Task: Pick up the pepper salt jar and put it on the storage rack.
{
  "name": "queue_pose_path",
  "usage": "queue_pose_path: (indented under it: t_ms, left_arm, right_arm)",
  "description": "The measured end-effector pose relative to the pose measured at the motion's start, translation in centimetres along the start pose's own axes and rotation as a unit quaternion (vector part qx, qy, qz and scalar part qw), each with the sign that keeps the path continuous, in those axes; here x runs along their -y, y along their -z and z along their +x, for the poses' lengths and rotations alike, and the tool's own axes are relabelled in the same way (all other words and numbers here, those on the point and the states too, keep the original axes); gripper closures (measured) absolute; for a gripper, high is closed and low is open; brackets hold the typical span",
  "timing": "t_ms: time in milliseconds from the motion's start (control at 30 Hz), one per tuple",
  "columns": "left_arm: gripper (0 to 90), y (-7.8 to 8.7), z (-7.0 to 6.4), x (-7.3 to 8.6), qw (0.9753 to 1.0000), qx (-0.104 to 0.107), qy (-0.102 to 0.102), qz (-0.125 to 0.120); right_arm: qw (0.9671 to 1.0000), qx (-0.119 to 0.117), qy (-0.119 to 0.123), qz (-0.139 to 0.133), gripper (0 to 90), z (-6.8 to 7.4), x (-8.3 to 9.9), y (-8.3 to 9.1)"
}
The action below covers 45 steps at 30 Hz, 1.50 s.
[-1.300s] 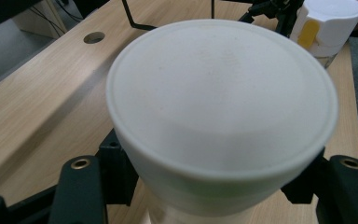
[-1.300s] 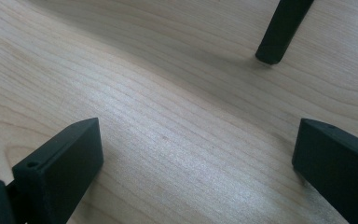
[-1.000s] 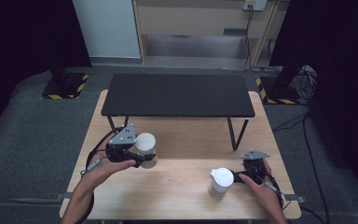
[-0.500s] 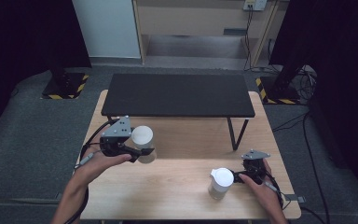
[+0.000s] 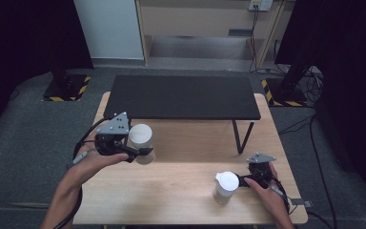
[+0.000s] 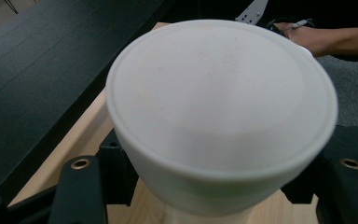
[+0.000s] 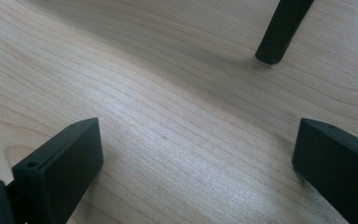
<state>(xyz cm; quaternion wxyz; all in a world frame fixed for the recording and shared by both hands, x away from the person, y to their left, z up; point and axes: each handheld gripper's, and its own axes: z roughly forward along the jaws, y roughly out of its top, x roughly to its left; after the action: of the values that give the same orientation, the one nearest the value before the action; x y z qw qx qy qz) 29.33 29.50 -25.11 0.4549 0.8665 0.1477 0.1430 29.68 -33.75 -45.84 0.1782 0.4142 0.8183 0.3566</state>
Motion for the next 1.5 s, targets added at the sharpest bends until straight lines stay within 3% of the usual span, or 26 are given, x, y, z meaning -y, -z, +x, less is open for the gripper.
queue_pose_path:
  t_ms: [200, 867, 1067, 1500]
  left_arm:
    - [33.9, 0.7, 0.4, -0.4, 0.9999, 0.004, 0.004, -0.008]
    - [33.9, 2.0, 1.6, -4.6, 0.9997, 0.018, -0.008, -0.017]
    - [34.0, 2.6, 1.7, -5.5, 0.9997, 0.005, -0.009, -0.022]
    - [33.9, 4.0, 3.6, -6.7, 0.9996, -0.011, -0.002, -0.027]
  right_arm:
    - [1.0000, 0.000, 0.000, 0.000, 2.6, 0.0, 0.0, 0.0]
    - [1.0000, 0.001, 0.001, 0.000, 2.6, 0.0, 0.0, 0.0]
    - [1.0000, 0.001, 0.001, -0.001, 2.7, 0.0, 0.0, 0.0]
    - [1.0000, 0.001, 0.001, -0.002, 2.7, 0.0, 0.1, 0.0]
